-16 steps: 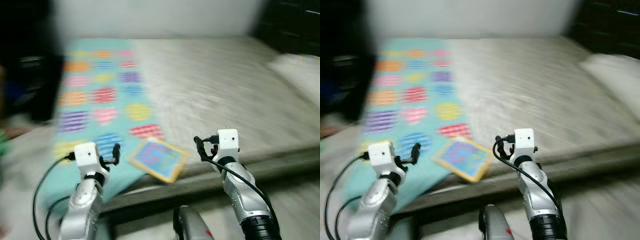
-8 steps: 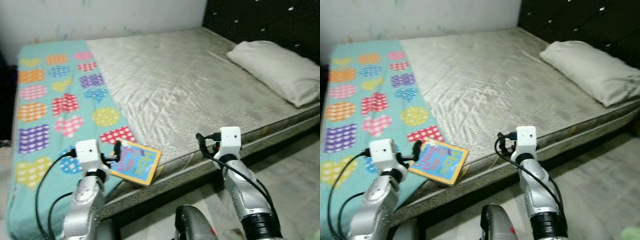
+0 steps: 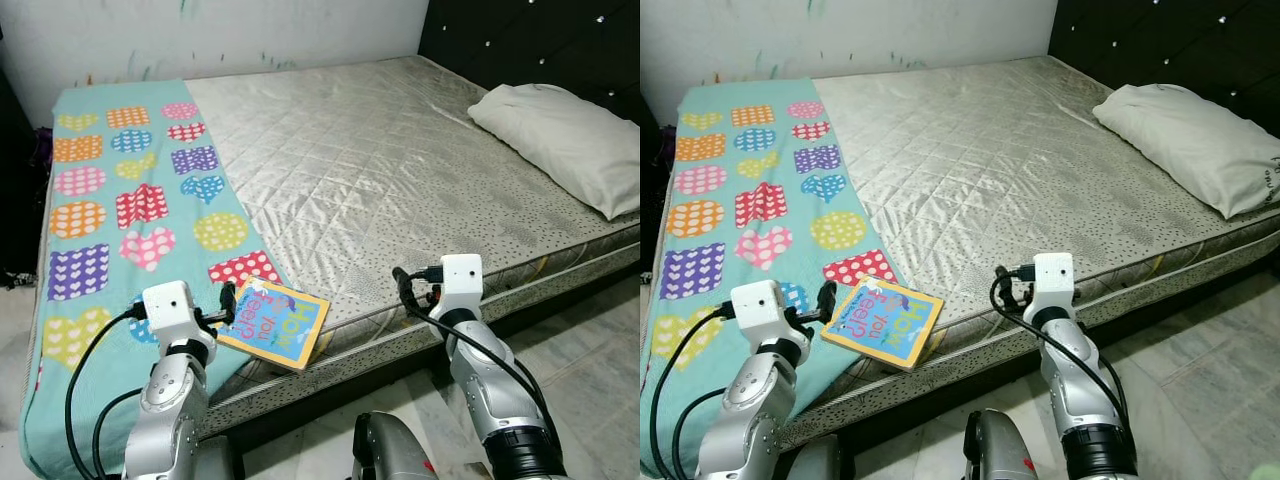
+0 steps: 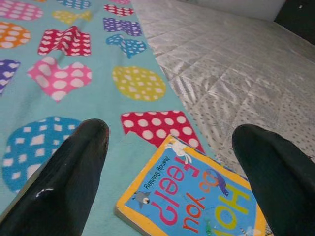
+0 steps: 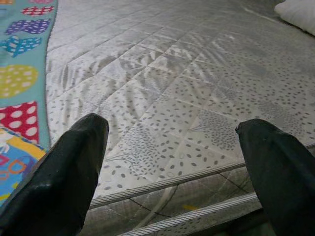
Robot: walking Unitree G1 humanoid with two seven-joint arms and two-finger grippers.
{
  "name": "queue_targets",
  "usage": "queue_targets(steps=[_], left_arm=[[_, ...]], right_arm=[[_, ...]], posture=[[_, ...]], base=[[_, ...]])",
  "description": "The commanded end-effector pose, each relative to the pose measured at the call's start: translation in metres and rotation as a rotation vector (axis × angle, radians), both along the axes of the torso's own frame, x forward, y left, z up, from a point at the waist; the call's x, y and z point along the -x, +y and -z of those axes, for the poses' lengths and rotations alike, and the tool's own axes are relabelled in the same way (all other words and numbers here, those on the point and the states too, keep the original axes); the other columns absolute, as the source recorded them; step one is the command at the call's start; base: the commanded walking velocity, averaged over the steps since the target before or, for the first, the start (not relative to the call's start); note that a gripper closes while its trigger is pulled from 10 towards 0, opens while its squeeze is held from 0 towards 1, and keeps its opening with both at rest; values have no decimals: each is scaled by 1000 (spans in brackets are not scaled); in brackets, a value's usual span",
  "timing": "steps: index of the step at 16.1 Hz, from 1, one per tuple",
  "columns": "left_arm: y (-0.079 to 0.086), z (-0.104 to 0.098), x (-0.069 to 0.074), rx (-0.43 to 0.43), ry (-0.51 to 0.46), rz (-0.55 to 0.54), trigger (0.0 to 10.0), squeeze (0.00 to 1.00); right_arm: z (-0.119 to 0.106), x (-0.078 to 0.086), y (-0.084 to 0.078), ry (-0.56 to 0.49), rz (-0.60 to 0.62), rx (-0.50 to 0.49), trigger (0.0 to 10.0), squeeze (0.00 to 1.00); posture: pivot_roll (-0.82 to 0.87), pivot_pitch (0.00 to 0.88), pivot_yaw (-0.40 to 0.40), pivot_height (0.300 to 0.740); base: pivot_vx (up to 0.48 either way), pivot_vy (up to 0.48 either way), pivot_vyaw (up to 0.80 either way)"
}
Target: Clean up the room
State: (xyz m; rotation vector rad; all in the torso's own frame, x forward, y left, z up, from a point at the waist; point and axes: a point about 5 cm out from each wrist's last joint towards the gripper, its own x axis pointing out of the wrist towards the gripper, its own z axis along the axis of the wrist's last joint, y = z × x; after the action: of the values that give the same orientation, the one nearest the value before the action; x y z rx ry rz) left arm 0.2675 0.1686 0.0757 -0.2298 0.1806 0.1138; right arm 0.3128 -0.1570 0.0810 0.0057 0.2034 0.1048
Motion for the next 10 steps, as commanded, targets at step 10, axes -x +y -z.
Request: queue_targets(steps=[10], left_arm=[[-2,2,-2,42,13,-19,10000,0]], right_arm=[[-3,0,6,-15,-53,17,10000,0]], posture=[[-101,0,-50,604]], base=[[0,0,400]])
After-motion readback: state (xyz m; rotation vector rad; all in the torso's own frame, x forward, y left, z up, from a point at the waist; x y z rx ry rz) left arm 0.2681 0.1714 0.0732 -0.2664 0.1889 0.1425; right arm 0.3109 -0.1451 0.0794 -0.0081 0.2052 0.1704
